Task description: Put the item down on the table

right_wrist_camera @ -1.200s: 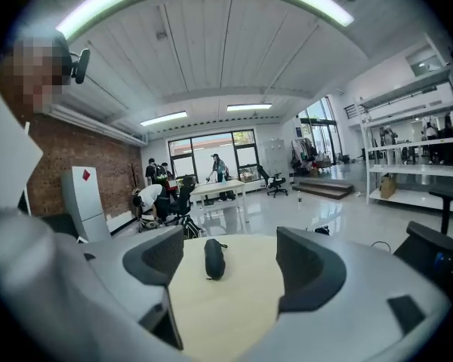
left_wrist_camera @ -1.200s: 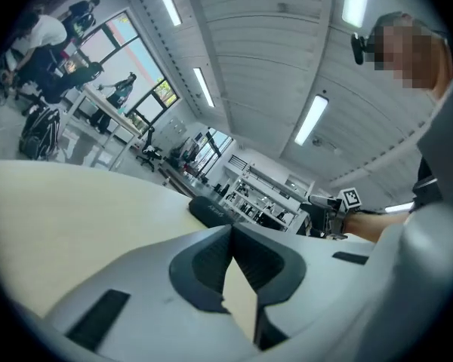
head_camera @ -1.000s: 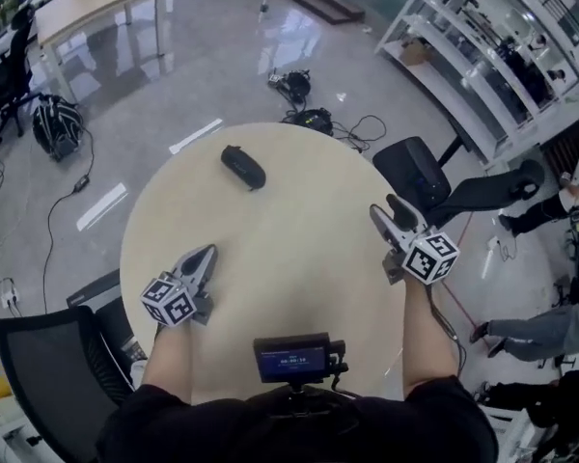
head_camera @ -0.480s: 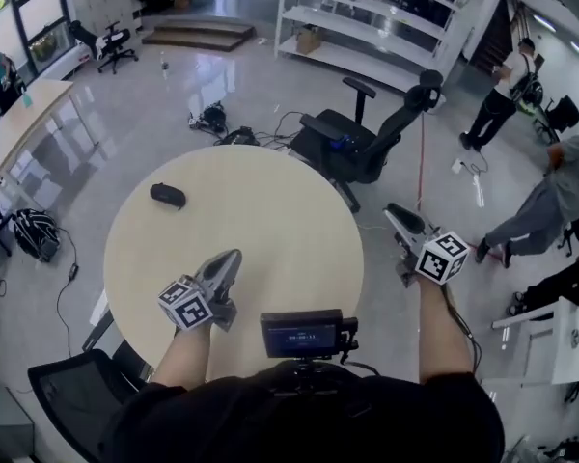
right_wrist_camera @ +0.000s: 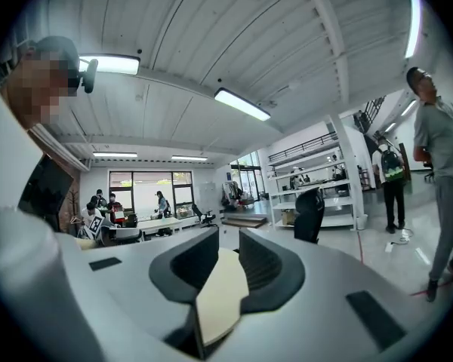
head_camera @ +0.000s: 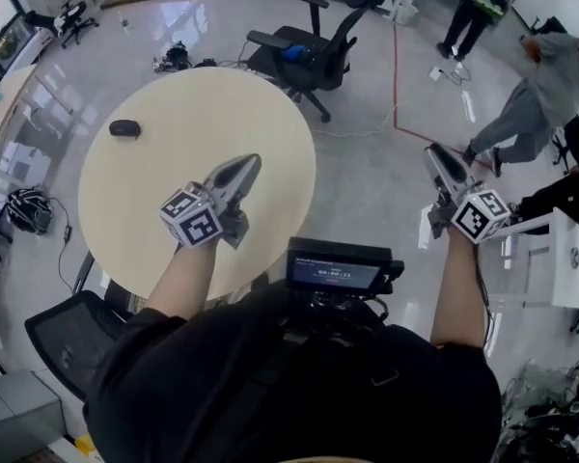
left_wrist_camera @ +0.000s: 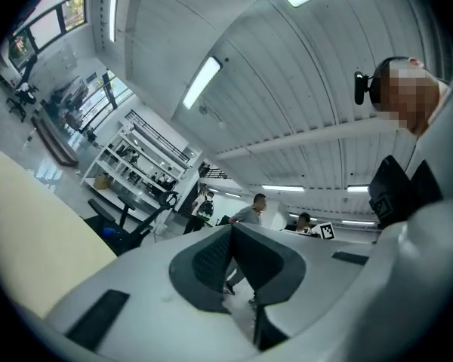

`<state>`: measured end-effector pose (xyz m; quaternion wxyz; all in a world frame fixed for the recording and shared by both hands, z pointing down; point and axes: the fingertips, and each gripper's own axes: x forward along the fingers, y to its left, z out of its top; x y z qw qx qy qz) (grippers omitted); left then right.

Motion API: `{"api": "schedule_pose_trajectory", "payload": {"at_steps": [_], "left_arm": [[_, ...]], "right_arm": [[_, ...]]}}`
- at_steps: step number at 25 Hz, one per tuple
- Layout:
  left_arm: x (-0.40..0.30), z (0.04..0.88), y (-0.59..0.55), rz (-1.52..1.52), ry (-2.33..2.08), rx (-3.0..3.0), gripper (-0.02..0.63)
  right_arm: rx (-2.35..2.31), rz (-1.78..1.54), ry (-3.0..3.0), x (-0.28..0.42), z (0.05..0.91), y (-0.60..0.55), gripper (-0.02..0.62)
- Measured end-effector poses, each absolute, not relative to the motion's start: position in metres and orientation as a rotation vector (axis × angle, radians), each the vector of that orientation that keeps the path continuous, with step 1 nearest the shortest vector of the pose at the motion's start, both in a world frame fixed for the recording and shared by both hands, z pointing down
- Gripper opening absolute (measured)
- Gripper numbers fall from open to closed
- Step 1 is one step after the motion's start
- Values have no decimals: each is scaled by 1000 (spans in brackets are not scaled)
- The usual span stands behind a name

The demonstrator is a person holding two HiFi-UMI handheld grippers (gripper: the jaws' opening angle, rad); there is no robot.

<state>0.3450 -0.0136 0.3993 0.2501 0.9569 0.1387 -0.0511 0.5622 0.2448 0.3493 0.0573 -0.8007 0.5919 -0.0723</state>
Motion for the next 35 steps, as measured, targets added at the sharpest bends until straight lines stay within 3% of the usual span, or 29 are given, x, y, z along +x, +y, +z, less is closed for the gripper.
{"api": "schedule_pose_trajectory", "payload": {"at_steps": [6, 13, 27, 35], "left_arm": [[380, 367, 91, -131, 490, 2608, 3], [389, 356, 105, -111, 548, 2608, 3], [392, 348, 118, -22, 651, 2610, 3], [404, 347, 145, -17, 685, 2625, 3]], "right_arm": [[-2464, -219, 1705, 569, 342, 362, 46], [-2481, -198, 1617, 553, 343, 391, 5], [-2507, -193, 1554, 508, 336, 413, 5], [-2488, -187, 1535, 521, 344, 434, 5]]}}
